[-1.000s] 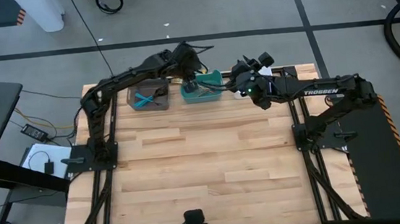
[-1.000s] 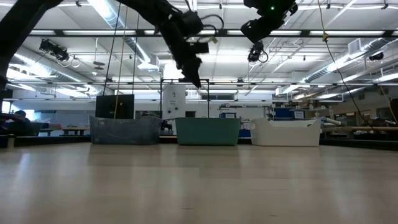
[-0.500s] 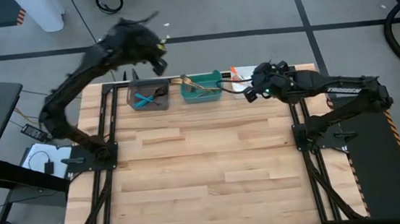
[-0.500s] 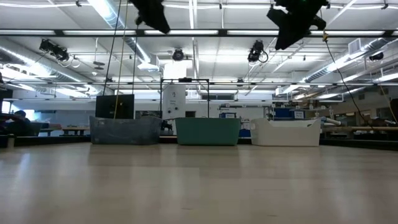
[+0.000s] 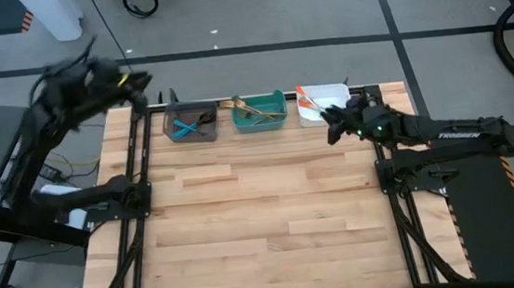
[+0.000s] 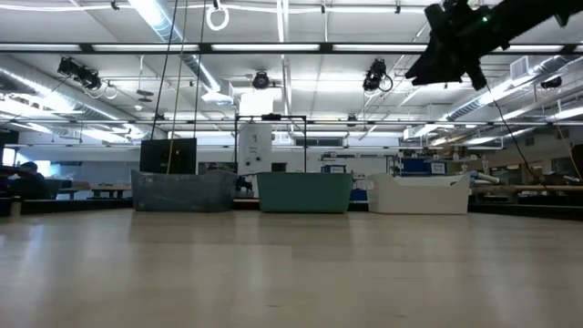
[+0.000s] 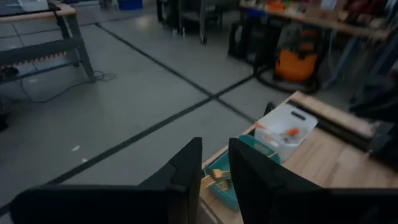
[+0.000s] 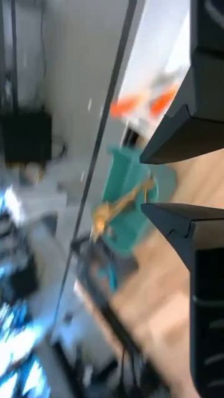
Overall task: Sort silverware by color (type)
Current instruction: Return to Home Position
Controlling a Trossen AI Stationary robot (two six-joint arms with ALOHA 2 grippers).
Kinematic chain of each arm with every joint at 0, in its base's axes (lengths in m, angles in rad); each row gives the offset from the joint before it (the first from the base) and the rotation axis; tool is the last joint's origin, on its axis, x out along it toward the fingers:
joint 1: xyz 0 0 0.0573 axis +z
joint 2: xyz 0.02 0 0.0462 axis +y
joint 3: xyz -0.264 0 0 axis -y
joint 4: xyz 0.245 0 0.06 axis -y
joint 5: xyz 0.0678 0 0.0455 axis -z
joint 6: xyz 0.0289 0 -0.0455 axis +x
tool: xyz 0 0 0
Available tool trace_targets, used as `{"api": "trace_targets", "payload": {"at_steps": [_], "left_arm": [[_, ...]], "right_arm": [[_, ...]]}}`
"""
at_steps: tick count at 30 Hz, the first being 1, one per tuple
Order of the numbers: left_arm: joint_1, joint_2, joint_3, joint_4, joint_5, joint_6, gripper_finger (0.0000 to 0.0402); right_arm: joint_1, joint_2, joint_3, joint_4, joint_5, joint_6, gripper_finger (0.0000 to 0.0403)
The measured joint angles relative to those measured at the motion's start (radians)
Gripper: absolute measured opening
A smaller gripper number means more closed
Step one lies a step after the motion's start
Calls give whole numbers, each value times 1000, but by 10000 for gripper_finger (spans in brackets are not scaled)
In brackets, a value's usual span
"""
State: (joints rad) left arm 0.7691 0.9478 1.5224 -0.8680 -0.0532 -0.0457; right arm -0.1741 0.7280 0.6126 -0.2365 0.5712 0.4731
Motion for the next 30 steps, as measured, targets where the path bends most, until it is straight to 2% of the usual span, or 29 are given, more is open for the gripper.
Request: {"api": "trace_targets", "payload": {"at_steps": [5,10,13,16,21,30], "left_arm": [[-33,-269,-300,110,-1,-111,89],[-87,-550,-636,303,38,-205,89],[-113,-697,-804,413,53,-216,89],[-129,-808,-936,478,52,-259,89],[-147,-906,-1072,501,64,-261,89],[-170,-916,-1232,506,135,-234,89]], "right_arm": [[2,-60,-168,268,-138,-68,119],[1,-59,-316,549,-271,-165,117],[2,-52,-387,681,-373,-232,115],[1,-53,-437,742,-419,-237,114],[1,-52,-478,755,-435,-230,114],[0,-33,-513,754,-435,-188,114]]}}
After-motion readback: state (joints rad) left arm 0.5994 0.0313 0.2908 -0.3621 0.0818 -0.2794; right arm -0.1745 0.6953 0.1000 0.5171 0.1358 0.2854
